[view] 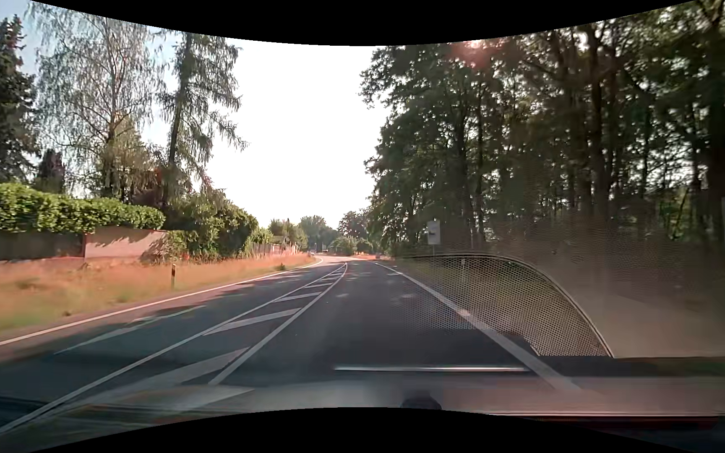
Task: Follow the waypoints while adhering to traffic rules and regulations
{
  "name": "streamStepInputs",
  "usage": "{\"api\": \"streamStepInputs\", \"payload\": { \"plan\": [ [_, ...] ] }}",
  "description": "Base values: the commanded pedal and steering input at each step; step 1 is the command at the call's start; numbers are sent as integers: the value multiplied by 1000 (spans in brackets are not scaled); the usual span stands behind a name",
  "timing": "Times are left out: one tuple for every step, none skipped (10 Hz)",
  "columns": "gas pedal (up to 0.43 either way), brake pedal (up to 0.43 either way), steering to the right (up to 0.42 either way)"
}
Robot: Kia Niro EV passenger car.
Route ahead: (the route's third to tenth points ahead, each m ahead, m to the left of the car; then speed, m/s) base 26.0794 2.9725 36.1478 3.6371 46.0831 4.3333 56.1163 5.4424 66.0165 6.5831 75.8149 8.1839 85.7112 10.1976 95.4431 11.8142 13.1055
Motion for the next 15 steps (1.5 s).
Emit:
{"api": "streamStepInputs", "payload": {
  "plan": [
    [28,0,-12],
    [28,0,-12],
    [28,0,-12],
    [28,0,-12],
    [28,0,-12],
    [28,0,-12],
    [28,0,-12],
    [28,0,-13],
    [28,0,-14],
    [28,0,-14],
    [28,0,-14],
    [28,0,-14],
    [28,0,-14],
    [28,0,-14],
    [28,0,-14]
  ]
}}
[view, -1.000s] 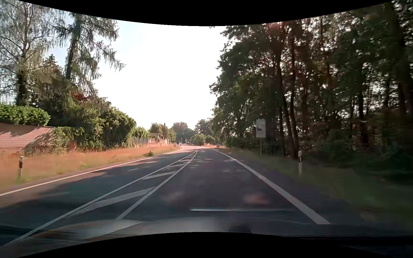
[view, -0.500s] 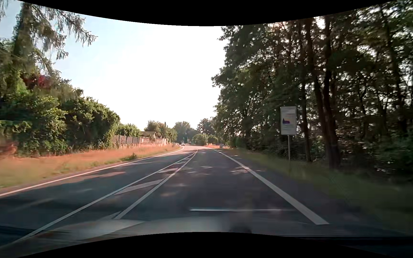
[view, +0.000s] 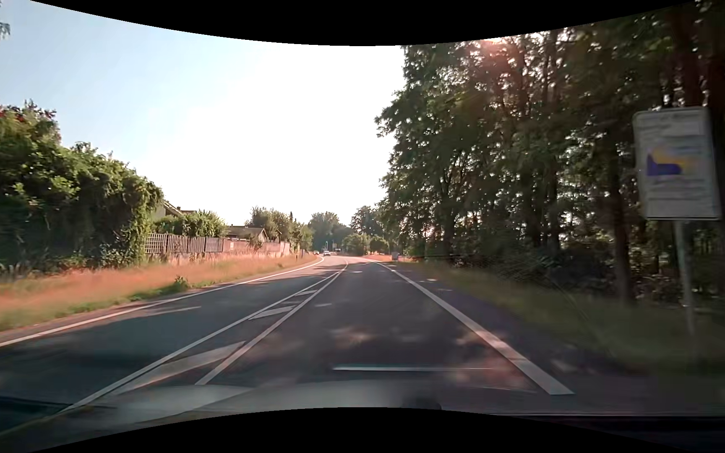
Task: Follow the waypoints while adhering to traffic rules and regulations
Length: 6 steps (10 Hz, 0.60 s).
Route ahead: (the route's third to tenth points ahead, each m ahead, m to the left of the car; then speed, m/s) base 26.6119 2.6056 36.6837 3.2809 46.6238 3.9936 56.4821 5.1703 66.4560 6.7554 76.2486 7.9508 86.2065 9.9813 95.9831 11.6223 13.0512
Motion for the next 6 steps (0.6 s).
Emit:
{"api": "streamStepInputs", "payload": {
  "plan": [
    [28,0,-14],
    [28,0,-14],
    [28,0,-14],
    [28,0,-14],
    [28,0,-14],
    [28,0,-14]
  ]
}}
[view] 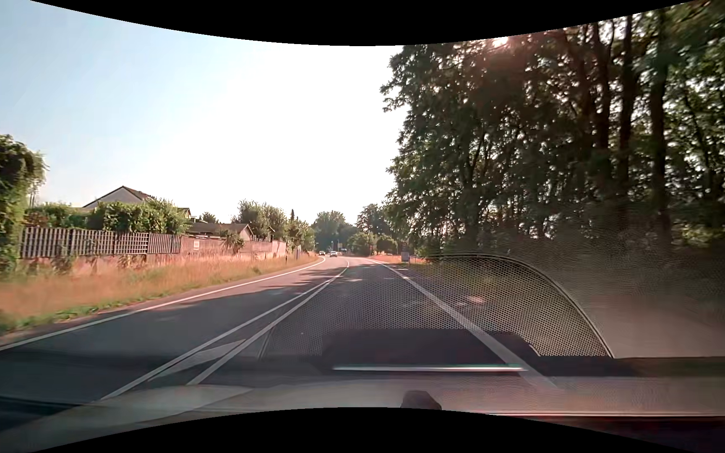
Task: Follow the waypoints while adhering to traffic rules and regulations
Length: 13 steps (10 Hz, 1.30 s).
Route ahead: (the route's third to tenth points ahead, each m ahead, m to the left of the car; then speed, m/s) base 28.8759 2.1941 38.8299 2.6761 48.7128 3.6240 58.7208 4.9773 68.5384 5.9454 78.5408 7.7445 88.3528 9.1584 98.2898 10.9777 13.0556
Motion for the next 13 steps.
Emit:
{"api": "streamStepInputs", "payload": {
  "plan": [
    [28,0,-14],
    [28,0,-14],
    [28,0,-14],
    [28,0,-14],
    [28,0,-14],
    [28,0,-14],
    [28,0,-14],
    [28,0,-14],
    [28,0,-14],
    [28,0,-14],
    [28,0,-14],
    [28,0,-14],
    [28,0,-14]
  ]
}}
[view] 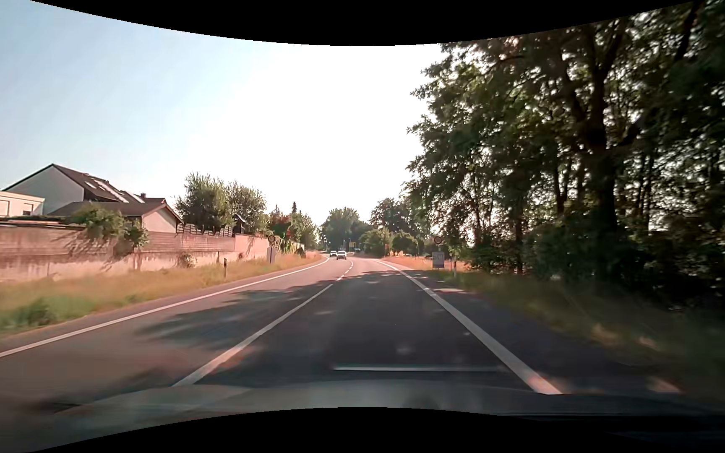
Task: Follow the waypoints while adhering to traffic rules and regulations
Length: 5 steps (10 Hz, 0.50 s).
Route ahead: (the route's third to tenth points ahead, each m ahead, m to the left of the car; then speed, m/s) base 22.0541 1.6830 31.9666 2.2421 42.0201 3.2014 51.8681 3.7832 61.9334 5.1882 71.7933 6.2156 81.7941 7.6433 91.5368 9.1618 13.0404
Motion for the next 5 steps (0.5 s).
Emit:
{"api": "streamStepInputs", "payload": {
  "plan": [
    [28,0,-14],
    [28,0,-14],
    [28,0,-14],
    [28,0,-13],
    [28,0,-13]
  ]
}}
